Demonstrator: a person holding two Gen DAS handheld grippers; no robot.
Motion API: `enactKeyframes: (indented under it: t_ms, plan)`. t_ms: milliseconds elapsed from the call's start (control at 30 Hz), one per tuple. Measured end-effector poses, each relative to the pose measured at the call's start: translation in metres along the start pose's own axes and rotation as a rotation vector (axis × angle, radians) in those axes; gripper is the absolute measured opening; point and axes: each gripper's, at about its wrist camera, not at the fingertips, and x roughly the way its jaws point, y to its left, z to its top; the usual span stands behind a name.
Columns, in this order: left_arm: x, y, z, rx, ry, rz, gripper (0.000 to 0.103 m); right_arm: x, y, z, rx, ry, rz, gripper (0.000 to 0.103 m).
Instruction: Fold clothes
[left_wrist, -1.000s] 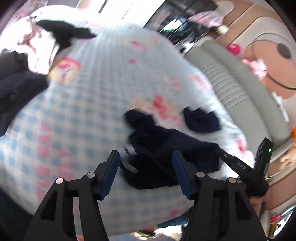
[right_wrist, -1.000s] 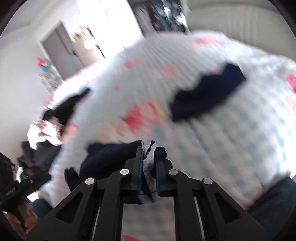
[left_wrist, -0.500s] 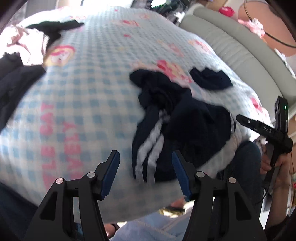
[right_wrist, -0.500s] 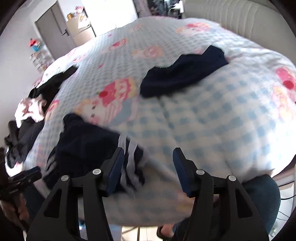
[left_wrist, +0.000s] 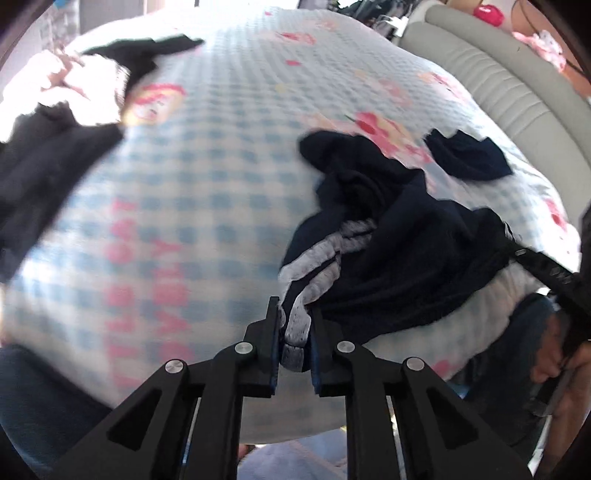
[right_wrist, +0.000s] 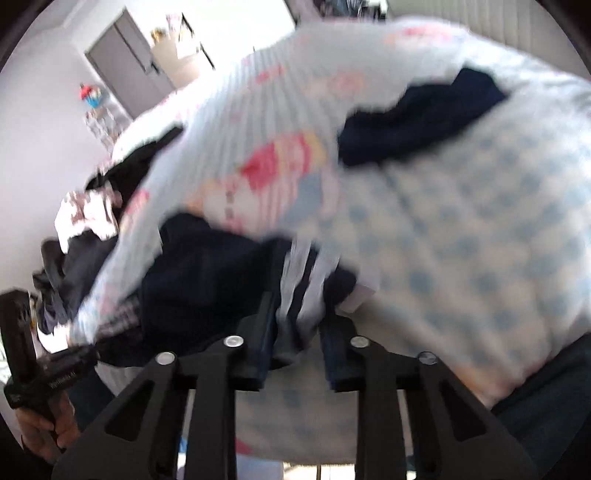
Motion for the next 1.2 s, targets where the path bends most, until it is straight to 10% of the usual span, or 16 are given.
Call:
enactKeyframes:
  t_ms: [133, 200, 700, 867, 1000, 1200]
  plan:
    - [-0.014, 0.001, 0.006, 0.017, -0.016, 0.063, 0.027, -0.010, -0.012, -0.001, 0.032, -0.002, -0.012, 0.014]
    - [-0.011, -0.020, 0.005, 0.064, -0.026, 0.027, 0.053, -0.010, -0.023, -0.005, 0.077, 0.022, 0.013, 0.023]
    - [0.023, -0.176, 0.000, 0.402, -0.063, -0.240, 0.053, -0.032, -0.079, -0.023, 0.269, 0.026, -0.094, 0.041]
    - [0.070, -0.212, -0.006, 0.465, 0.039, -0.173, 0.061, -0.024, -0.076, -0.027, 0.250, 0.068, -0.046, 0.042]
    - [0.068, -0.199, 0.002, 0.396, 0.045, -0.183, 0.017, -0.016, -0.068, -0.030, 0.223, 0.097, -0.021, 0.045]
    - [-0.009, -0.118, 0.032, 0.084, -0.116, -0.308, 0.015, -0.002, -0.022, -0.036, 0.093, 0.164, 0.170, 0.048]
